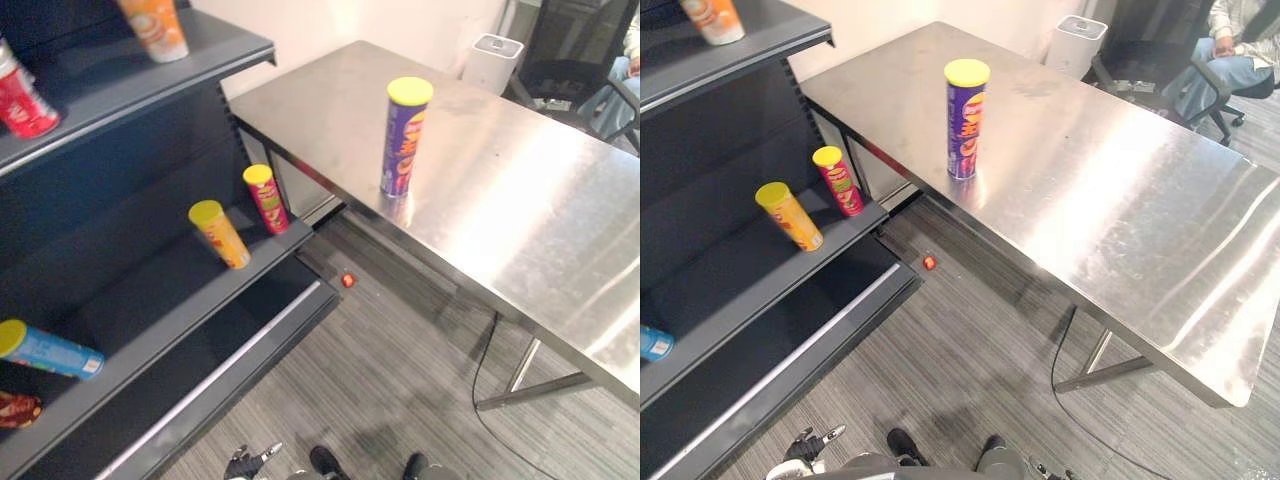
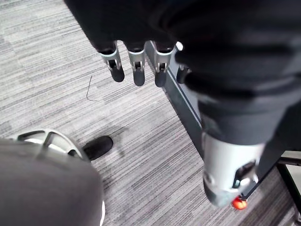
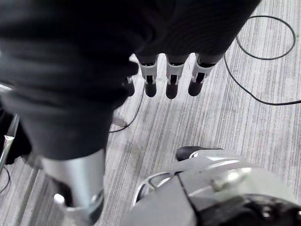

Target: Put the gum and the chips on the shelf.

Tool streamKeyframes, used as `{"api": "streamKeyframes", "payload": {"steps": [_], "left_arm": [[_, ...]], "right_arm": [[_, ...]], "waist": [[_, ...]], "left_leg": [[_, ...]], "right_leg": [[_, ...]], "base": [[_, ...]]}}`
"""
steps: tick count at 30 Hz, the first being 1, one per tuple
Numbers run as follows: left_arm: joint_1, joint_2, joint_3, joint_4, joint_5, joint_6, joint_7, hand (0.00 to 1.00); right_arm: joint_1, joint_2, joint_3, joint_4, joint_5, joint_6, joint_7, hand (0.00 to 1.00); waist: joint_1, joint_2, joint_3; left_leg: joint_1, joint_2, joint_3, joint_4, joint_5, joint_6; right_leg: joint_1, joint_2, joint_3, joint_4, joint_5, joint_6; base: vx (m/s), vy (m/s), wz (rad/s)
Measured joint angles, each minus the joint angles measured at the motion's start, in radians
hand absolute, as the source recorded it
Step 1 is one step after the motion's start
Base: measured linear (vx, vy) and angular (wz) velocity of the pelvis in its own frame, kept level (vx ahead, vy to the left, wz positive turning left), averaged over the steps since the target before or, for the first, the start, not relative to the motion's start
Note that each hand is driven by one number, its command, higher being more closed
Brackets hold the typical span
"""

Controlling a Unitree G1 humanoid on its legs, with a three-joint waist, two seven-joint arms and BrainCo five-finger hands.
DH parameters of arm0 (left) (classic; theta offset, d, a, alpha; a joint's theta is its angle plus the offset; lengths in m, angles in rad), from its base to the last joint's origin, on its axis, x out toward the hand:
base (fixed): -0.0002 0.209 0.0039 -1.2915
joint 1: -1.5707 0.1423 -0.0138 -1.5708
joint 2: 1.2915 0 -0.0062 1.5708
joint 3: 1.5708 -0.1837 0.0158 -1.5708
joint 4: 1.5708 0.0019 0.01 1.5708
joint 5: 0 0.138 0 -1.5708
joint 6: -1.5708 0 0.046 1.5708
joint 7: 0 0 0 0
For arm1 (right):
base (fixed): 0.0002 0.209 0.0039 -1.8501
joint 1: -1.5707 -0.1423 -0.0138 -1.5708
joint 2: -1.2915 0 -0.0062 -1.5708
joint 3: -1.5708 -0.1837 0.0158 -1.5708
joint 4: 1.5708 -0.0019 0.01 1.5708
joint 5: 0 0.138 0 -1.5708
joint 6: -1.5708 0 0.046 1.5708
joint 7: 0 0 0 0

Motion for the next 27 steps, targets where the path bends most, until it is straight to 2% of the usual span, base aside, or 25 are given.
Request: {"api": "streamKeyframes", "payload": {"steps": [3,5,6,8,9,10,11,12,13,15,16,17,18,20,22,24,27], "left_arm": [[-0.001,0.001,0.001,0.0,0.0,0.0,-0.004,0.0],[-0.002,0.01,0.004,-0.004,-0.001,-0.001,-0.004,0.0],[-0.001,0.018,0.024,-0.006,-0.016,0.0,-0.004,0.0],[0.0,0.02,0.043,-0.013,-0.037,0.0,-0.004,0.0],[0.0,0.008,0.066,-0.018,-0.043,0.001,-0.004,0.0],[0.003,-0.011,0.087,-0.023,-0.072,-0.001,-0.004,0.0],[0.003,-0.02,0.095,-0.026,-0.078,-0.001,-0.003,0.0],[0.001,-0.035,0.103,-0.037,-0.08,-0.001,-0.001,0.0],[0.001,-0.042,0.101,-0.038,-0.083,-0.001,-0.002,0.0],[0.001,-0.055,0.1,-0.041,-0.115,-0.007,-0.005,0.0],[0.001,-0.06,0.102,-0.043,-0.116,-0.007,-0.005,0.0],[0.0,-0.055,0.103,-0.05,-0.116,-0.008,-0.005,0.0],[-0.01,-0.057,0.095,-0.063,-0.116,-0.012,-0.006,0.0],[-0.025,-0.062,0.09,-0.073,-0.115,-0.014,-0.007,0.0],[-0.02,-0.067,0.088,-0.077,-0.112,-0.014,-0.005,0.0],[-0.015,-0.071,0.055,-0.074,-0.096,-0.012,-0.005,0.0],[-0.003,-0.069,0.048,-0.074,-0.094,-0.011,-0.005,0.0]], "right_arm": [[-0.021,-0.001,0.0,0.0,0.001,-0.003,0.001,0.0],[-0.027,0.003,-0.001,0.001,0.002,-0.004,0.001,0.0],[-0.028,0.013,-0.004,0.001,0.003,-0.005,0.002,0.0],[-0.032,0.022,-0.023,0.001,0.006,-0.006,0.002,0.0],[-0.038,0.021,-0.042,-0.004,0.007,-0.006,0.002,0.0],[-0.036,0.019,-0.052,-0.01,0.007,-0.008,0.001,0.0],[-0.035,0.014,-0.054,-0.013,0.007,-0.009,0.001,0.0],[-0.047,-0.003,-0.061,-0.008,0.007,-0.006,0.0,0.0],[-0.05,-0.006,-0.069,-0.005,0.007,-0.007,-0.001,0.0],[-0.046,-0.003,-0.078,-0.006,0.017,-0.005,0.0,0.0],[-0.046,-0.001,-0.078,-0.008,0.018,-0.005,0.0,0.0],[-0.044,0.005,-0.075,-0.018,0.026,-0.005,0.001,0.0],[-0.038,0.02,-0.074,-0.028,0.036,-0.006,0.004,0.0],[-0.04,0.024,-0.072,-0.028,0.037,-0.006,0.003,0.0],[-0.046,0.027,-0.064,-0.039,0.036,-0.009,0.004,0.0],[-0.05,0.03,-0.065,-0.049,0.034,-0.014,0.003,0.0],[-0.045,0.032,-0.066,-0.042,0.034,-0.012,0.002,0.0]], "waist": [[-0.003,0.001,-0.001],[-0.006,-0.014,0.004],[0.003,-0.032,0.008],[0.009,-0.04,0.008],[0.011,-0.022,0.016],[0.023,0.002,0.012],[0.033,-0.002,0.014],[0.036,0.026,0.015],[0.034,0.034,0.016],[0.034,0.039,0.014],[0.037,0.033,0.015],[0.034,0.03,0.003],[0.03,0.011,0.003],[0.038,-0.004,0.005],[0.038,-0.005,-0.003],[0.034,0.005,-0.015],[0.034,-0.005,-0.036]], "left_leg": [[0.012,0.015,0.007,0.004,0.004,-0.011],[0.007,0.033,-0.002,0.054,-0.008,-0.023],[-0.017,0.075,-0.003,0.178,-0.053,-0.031],[-0.07,0.152,-0.015,0.391,-0.104,-0.03],[-0.117,0.22,-0.069,0.561,-0.124,-0.009],[-0.172,0.264,-0.159,0.708,-0.118,0.002],[-0.208,0.263,-0.224,0.743,-0.138,-0.008],[-0.241,0.232,-0.367,0.735,-0.177,-0.038],[-0.248,0.216,-0.418,0.711,-0.182,-0.046],[-0.247,0.181,-0.51,0.529,-0.136,-0.037],[-0.234,0.165,-0.534,0.506,-0.137,-0.05],[-0.214,0.133,-0.554,0.464,-0.134,-0.054],[-0.216,0.106,-0.562,0.431,-0.135,-0.054],[-0.22,0.08,-0.581,0.424,-0.135,-0.054],[-0.205,0.067,-0.579,0.41,-0.135,-0.054],[-0.159,0.056,-0.575,0.337,-0.136,-0.054],[-0.121,0.036,-0.559,0.243,-0.095,-0.054]], "right_leg": [[0.021,0.021,0.005,-0.024,0.005,-0.008],[0.034,0.022,0.007,-0.033,0.005,-0.008],[0.048,0.021,0.021,-0.044,0.005,-0.01],[0.057,0.023,0.049,-0.052,0.004,-0.014],[0.066,0.039,0.076,-0.055,0.012,-0.028],[0.068,0.05,0.12,-0.055,0.016,-0.035],[0.066,0.049,0.14,-0.058,0.013,-0.04],[0.066,0.048,0.17,-0.06,0.013,-0.04],[0.066,0.046,0.184,-0.058,0.014,-0.038],[0.064,0.034,0.219,-0.056,0.02,-0.025],[0.063,0.027,0.224,-0.058,0.022,-0.015],[0.062,0.018,0.22,-0.073,0.03,0.0],[0.055,0.001,0.213,-0.084,0.034,0.005],[0.048,-0.018,0.211,-0.084,0.043,0.02],[0.048,-0.03,0.218,-0.074,0.043,0.02],[0.042,-0.034,0.227,-0.069,0.048,0.03],[0.019,-0.047,0.257,-0.071,0.043,0.029]], "base": [[0.07,-0.068,-0.14],[0.09,-0.027,-0.06],[0.12,-0.068,-0.26],[0.08,-0.108,-0.46],[0.03,-0.061,-0.83],[0.04,-0.014,-0.96],[0.08,0.137,-1.05],[0.07,0.111,-0.78],[0.09,0.206,-0.78],[0.07,0.232,-0.53],[0.08,0.18,-0.26],[0.07,0.138,0.1],[0.05,0.18,0.28],[-0.01,0.165,0.19],[-0.05,0.083,-0.09],[-0.1,0.046,-0.22],[-0.09,0.013,-0.22]]}}
